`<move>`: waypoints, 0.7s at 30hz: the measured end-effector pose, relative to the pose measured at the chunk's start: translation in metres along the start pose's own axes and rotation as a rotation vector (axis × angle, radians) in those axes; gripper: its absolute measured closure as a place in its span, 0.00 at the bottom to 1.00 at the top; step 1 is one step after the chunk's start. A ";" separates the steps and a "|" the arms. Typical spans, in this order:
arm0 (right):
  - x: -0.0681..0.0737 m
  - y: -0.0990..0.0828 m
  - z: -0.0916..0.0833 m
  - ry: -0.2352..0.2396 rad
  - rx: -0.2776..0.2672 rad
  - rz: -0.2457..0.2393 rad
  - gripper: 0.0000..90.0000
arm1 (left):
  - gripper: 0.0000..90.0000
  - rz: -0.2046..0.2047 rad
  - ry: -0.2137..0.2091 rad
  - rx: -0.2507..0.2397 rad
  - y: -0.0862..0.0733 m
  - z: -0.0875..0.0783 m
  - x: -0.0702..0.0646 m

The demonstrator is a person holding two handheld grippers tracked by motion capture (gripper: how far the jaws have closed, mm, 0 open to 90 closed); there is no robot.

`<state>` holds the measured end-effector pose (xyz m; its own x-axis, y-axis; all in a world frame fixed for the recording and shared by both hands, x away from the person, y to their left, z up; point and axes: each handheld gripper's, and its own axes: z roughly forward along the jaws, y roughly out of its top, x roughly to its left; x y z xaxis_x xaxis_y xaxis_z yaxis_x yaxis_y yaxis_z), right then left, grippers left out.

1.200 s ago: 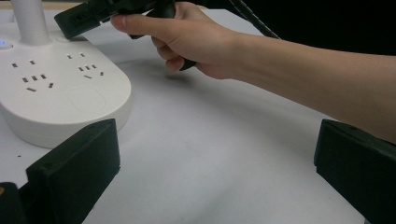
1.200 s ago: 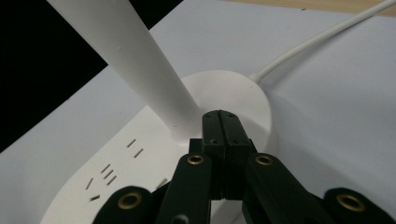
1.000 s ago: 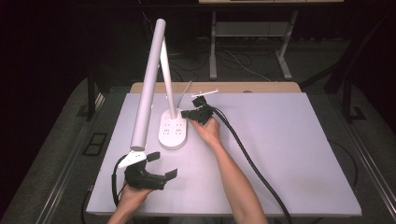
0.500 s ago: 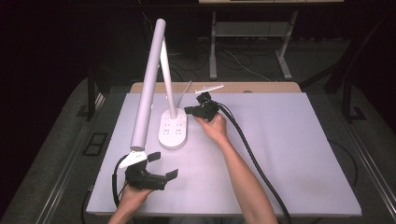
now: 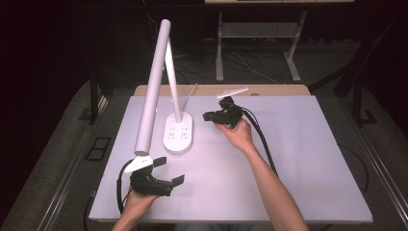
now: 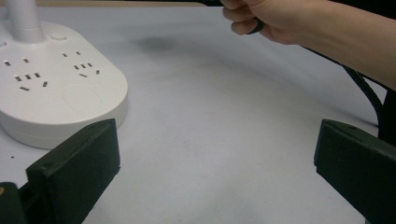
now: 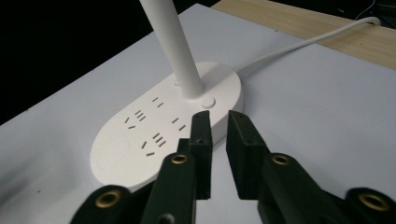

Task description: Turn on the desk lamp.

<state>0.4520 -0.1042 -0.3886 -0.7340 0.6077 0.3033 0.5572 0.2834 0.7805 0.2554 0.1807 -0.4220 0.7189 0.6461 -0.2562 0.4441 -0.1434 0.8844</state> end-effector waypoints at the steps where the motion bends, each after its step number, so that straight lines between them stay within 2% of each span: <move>1: -0.001 -0.004 -0.011 -0.004 -0.008 -0.006 0.75 | 0.00 0.001 0.001 0.000 0.000 0.000 0.000; 2: -0.001 -0.004 -0.011 -0.004 -0.008 -0.006 0.75 | 0.00 0.001 0.002 0.001 0.000 0.000 0.000; 3: -0.001 -0.007 -0.021 -0.004 -0.010 -0.001 0.66 | 0.00 0.000 0.002 0.002 0.000 0.001 -0.001; 4: -0.001 -0.007 -0.021 -0.004 -0.010 -0.001 0.66 | 0.00 0.001 0.002 0.003 0.000 0.001 -0.001; 6: -0.002 -0.011 -0.037 0.002 -0.021 0.011 0.51 | 0.00 0.001 0.003 0.003 0.000 0.001 -0.001; 8: -0.002 -0.014 -0.047 -0.016 -0.025 0.007 0.43 | 0.00 0.002 0.003 0.004 0.000 0.002 -0.001; 9: -0.002 -0.014 -0.047 -0.016 -0.025 0.007 0.43 | 0.00 0.002 0.002 0.005 0.000 0.002 -0.001; 11: -0.001 -0.018 -0.061 -0.044 -0.016 0.019 0.34 | 0.00 0.001 0.002 0.003 0.000 0.002 -0.001; 12: -0.001 -0.018 -0.061 -0.044 -0.016 0.019 0.34 | 0.00 0.001 0.003 0.003 0.000 0.002 -0.001; 13: 0.001 -0.022 -0.070 -0.055 -0.016 0.017 0.27 | 0.00 0.001 0.003 0.005 0.000 0.002 -0.001; 14: 0.001 -0.022 -0.070 -0.055 -0.016 0.017 0.27 | 0.00 0.001 0.003 0.005 0.000 0.002 -0.001; 15: 0.003 -0.026 -0.080 -0.058 -0.019 0.008 0.14 | 0.00 0.002 0.004 0.006 0.000 0.002 -0.001; 18: 0.004 -0.031 -0.089 -0.062 -0.021 0.007 0.11 | 0.00 0.003 0.004 0.007 0.000 0.003 -0.002; 20: 0.006 -0.035 -0.097 -0.066 -0.026 0.002 0.00 | 0.00 0.003 0.004 0.008 -0.001 0.003 -0.002; 21: 0.006 -0.038 -0.101 -0.074 -0.021 0.002 0.00 | 0.00 0.003 0.002 0.008 -0.001 0.003 -0.003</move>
<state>0.3872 -0.1858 -0.3608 -0.7016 0.6618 0.2643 0.5500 0.2670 0.7914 0.2549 0.1764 -0.4231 0.7192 0.6471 -0.2530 0.4465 -0.1514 0.8819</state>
